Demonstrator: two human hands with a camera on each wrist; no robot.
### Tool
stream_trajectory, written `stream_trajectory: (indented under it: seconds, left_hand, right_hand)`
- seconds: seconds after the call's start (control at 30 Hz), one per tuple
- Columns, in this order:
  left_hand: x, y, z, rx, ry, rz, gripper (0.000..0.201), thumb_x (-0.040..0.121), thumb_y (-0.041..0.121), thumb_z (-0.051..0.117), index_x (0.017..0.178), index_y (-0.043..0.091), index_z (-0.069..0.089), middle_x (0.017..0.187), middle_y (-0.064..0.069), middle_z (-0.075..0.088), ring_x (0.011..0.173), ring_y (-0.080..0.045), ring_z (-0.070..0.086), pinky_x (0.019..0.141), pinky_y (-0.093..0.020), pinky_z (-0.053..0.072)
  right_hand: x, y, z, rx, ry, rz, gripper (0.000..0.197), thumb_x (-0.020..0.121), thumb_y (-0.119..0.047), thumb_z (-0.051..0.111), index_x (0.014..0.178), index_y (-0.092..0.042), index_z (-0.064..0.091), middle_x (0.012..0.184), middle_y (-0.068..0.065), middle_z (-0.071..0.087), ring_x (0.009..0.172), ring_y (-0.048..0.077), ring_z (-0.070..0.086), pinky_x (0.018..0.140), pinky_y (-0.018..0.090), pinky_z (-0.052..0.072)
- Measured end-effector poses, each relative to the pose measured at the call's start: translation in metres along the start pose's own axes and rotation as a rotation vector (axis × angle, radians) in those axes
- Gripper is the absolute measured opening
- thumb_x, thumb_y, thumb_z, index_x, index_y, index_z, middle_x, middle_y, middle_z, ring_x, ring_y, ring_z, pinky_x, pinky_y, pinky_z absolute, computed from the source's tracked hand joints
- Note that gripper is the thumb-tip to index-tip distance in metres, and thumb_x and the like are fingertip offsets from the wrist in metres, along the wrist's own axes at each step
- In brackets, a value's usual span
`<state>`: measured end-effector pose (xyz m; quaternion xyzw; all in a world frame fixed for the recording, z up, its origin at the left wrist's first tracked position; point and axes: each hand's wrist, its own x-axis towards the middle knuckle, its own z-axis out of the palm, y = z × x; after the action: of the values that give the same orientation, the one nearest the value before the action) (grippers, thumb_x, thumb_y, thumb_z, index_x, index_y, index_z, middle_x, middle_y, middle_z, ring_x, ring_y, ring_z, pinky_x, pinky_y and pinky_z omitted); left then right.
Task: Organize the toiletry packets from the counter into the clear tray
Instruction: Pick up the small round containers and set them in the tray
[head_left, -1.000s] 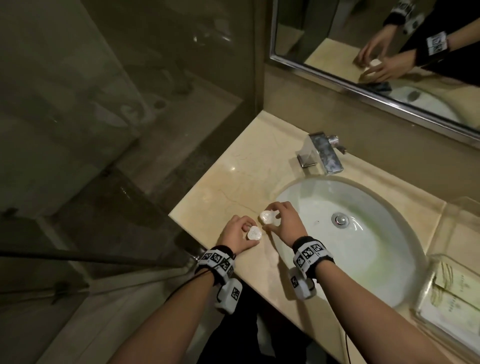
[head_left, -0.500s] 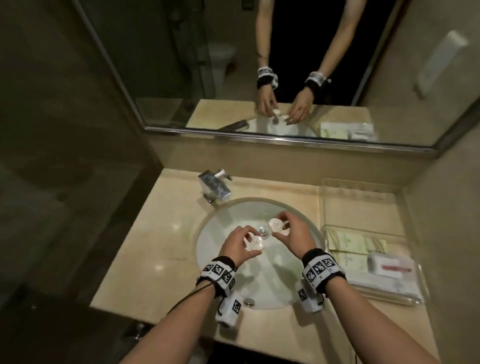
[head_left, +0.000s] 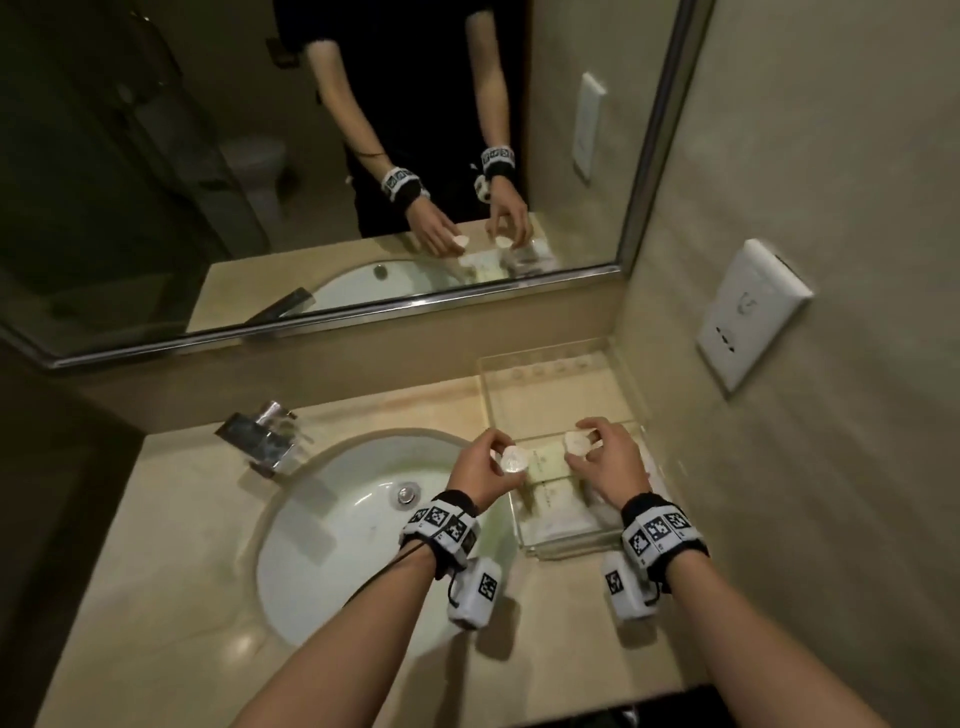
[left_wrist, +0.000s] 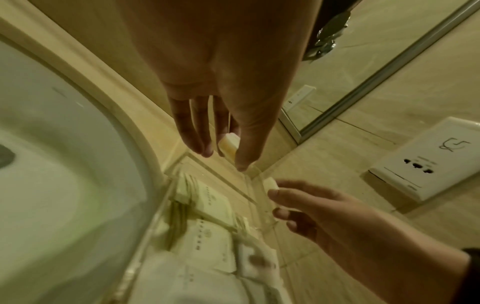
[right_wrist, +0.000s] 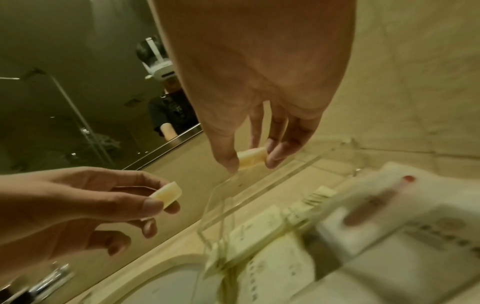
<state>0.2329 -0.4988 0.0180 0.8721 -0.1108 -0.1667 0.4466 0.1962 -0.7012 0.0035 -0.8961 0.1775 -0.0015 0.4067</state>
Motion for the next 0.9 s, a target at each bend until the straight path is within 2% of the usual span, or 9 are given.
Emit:
stream_trajectory:
  seconds: [0.07,0.17,0.2,0.23,0.3,0.37,0.5,0.63,0.9]
  left_hand:
    - [0.01,0.009,0.014,-0.015,-0.029,0.023,0.038,0.073,0.011,0.077,0.105,0.016,0.058,0.094,0.002,0.059,0.068,-0.014,0.053,0.056,-0.01,0.042]
    - [0.024,0.017,0.033,0.006,-0.05,0.025,0.037,0.074,0.014,0.076,0.108,0.019,0.061,0.097,0.001,0.06,0.068,-0.014,0.055,0.057,-0.011,0.043]
    - [0.029,0.018,0.038,0.011,-0.053,0.015,0.037,0.074,0.014,0.076,0.108,0.019,0.061,0.097,0.0,0.059,0.068,-0.013,0.055,0.056,-0.008,0.041]
    - [0.033,0.018,0.042,0.015,-0.055,0.001,0.037,0.074,0.014,0.077,0.108,0.017,0.062,0.097,0.0,0.059,0.068,-0.012,0.054,0.054,-0.006,0.041]
    - [0.039,0.016,0.049,0.019,-0.051,-0.037,0.037,0.075,0.013,0.077,0.108,0.015,0.061,0.097,0.0,0.058,0.068,-0.009,0.052,0.052,-0.005,0.041]
    - [0.043,0.014,0.054,0.018,-0.038,-0.074,0.037,0.075,0.013,0.076,0.109,0.013,0.061,0.097,0.0,0.058,0.07,-0.008,0.051,0.052,-0.007,0.04]
    - [0.047,0.012,0.058,0.02,-0.031,-0.1,0.037,0.074,0.014,0.077,0.107,0.014,0.06,0.101,-0.004,0.061,0.077,-0.013,0.054,0.062,-0.017,0.043]
    - [0.051,0.011,0.058,-0.012,-0.031,-0.121,0.037,0.073,0.014,0.078,0.105,0.014,0.061,0.097,-0.002,0.061,0.076,-0.014,0.056,0.061,-0.017,0.046]
    - [0.057,0.017,0.059,-0.1,-0.039,-0.142,0.041,0.069,0.009,0.082,0.104,0.014,0.062,0.095,0.001,0.063,0.076,-0.013,0.059,0.064,-0.018,0.051]
  right_hand:
    - [0.007,0.016,-0.012,-0.035,0.03,0.074,0.041,0.072,-0.013,0.078,0.11,-0.016,0.063,0.113,0.011,0.058,0.091,0.028,0.063,0.087,0.037,0.053]
    - [0.018,0.04,-0.025,-0.134,0.008,0.152,0.036,0.076,-0.008,0.075,0.109,-0.013,0.061,0.113,0.007,0.054,0.092,0.021,0.056,0.062,0.009,0.046]
    - [0.021,0.043,-0.028,-0.166,-0.003,0.162,0.035,0.078,-0.007,0.073,0.109,-0.014,0.06,0.112,0.005,0.053,0.091,0.019,0.054,0.056,0.006,0.043]
    - [0.025,0.047,-0.03,-0.193,-0.001,0.165,0.034,0.079,-0.009,0.073,0.109,-0.016,0.059,0.113,0.004,0.054,0.091,0.019,0.055,0.061,0.009,0.047]
    - [0.034,0.053,-0.029,-0.228,0.016,0.177,0.033,0.078,-0.012,0.074,0.106,-0.02,0.058,0.112,0.003,0.06,0.095,0.023,0.06,0.08,0.033,0.056]
    - [0.044,0.056,-0.025,-0.257,0.013,0.195,0.032,0.078,-0.013,0.074,0.104,-0.019,0.057,0.109,0.004,0.062,0.094,0.026,0.063,0.084,0.042,0.056]
    - [0.061,0.06,-0.019,-0.375,-0.019,0.195,0.032,0.08,-0.016,0.073,0.107,-0.01,0.056,0.108,0.011,0.064,0.095,0.031,0.064,0.084,0.044,0.057]
    - [0.064,0.062,-0.017,-0.535,-0.016,0.189,0.043,0.083,-0.022,0.072,0.117,-0.006,0.051,0.109,0.013,0.065,0.101,0.031,0.063,0.081,0.042,0.056]
    - [0.059,0.06,-0.022,-0.62,-0.055,0.109,0.029,0.085,-0.023,0.072,0.109,-0.01,0.061,0.107,0.008,0.065,0.095,0.026,0.063,0.077,0.034,0.052]
